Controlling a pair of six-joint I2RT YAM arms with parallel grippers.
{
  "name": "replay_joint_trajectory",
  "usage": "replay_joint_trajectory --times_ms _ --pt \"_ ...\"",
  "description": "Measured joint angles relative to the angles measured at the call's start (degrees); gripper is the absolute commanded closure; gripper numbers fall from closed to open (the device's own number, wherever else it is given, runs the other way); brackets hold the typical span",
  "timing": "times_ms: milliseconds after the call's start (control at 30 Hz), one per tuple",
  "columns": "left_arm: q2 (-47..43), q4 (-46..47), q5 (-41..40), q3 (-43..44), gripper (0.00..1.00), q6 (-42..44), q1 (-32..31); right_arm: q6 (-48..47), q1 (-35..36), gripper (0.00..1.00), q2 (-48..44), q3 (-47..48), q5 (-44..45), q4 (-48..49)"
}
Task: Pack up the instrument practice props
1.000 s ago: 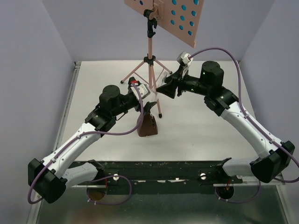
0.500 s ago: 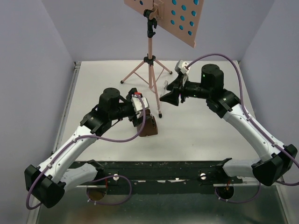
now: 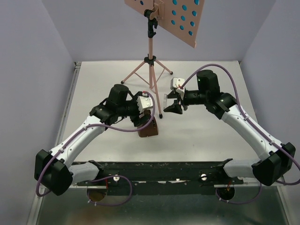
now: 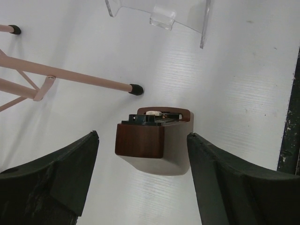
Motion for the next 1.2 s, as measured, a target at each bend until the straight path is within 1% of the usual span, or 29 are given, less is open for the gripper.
replay_joint_trajectory --times_ms 67,133,333,367,433,533,700,800,900,1033,1200 --pt "1.4 -0.6 0.5 0.9 0.25 0.3 0.2 -0.9 -0.2 1.0 -0.1 -1.5 -0.3 0.0" --pt "2.7 -1.0 1.0 1.6 0.33 0.5 0.5 -2.0 -0.6 1.0 0.0 -2.7 -0.9 -0.1" --pt "4.7 -4.0 4.0 3.0 0.61 2.1 2.1 -6.4 -1.4 1.0 2.5 -3.5 -5.6 0.0" --pt "5.0 -4.9 4.5 3.5 0.69 2.6 2.2 -7.3 -1.6 1.0 3.4 -3.6 -7.1 0.0" --pt "5.4 -6.4 5.7 4.2 0.81 3.9 2.6 -8.7 -1.7 1.0 4.9 -4.0 -9.4 0.6" --pt "5.5 -9.2 7.7 4.9 1.0 6.6 2.9 -13.4 -1.7 1.0 7.1 -5.3 -13.2 1.1" --pt "5.5 -11.7 10.0 5.3 1.0 9.5 3.3 -20.5 -1.7 1.0 11.2 -6.0 -17.3 1.4" --pt "5.5 -12.1 11.0 5.3 1.0 9.9 3.5 -21.4 -1.4 1.0 12.2 -8.2 -18.4 4.2" --pt "5.5 -11.3 11.2 5.0 1.0 8.8 3.5 -18.8 -0.5 1.0 12.4 -13.6 -19.1 12.0" --pt "4.9 -8.6 11.5 3.6 1.0 6.6 3.6 -12.9 0.8 1.0 12.4 -19.7 -19.2 22.2" --pt "4.5 -6.7 11.5 2.7 1.0 4.9 3.5 -7.3 1.3 1.0 13.4 -20.5 -19.1 30.7"
